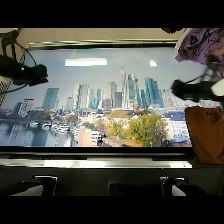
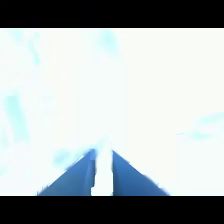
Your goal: Fold the clothes and pants, and hang the long-sleeved shirts on hangers.
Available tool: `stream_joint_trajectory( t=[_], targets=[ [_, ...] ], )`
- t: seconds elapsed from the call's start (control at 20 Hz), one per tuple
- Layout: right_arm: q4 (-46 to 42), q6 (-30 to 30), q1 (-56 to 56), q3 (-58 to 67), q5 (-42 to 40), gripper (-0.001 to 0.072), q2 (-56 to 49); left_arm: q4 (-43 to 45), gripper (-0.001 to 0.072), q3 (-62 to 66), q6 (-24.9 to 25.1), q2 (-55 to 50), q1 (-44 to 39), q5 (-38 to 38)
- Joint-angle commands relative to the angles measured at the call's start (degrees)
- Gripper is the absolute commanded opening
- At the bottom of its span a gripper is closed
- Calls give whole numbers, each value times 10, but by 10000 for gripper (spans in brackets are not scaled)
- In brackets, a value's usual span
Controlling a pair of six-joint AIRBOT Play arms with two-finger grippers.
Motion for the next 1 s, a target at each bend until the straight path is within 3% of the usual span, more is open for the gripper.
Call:
stream_joint_trajectory(
  t=[0.0, 0.25, 0.95],
  targets=[
    [-52, -39, 176, 5, 9, 37, -17, 20, 14, -164, 20, 116, -14, 74],
    [-56, -60, 240, 5, 16, 38, -17, 27, 14, -287, 16, 220, -17, 121],
    [-57, -60, 240, 5, 21, 40, -17, 28, 15, -286, 16, 220, -17, 121]
  ],
)
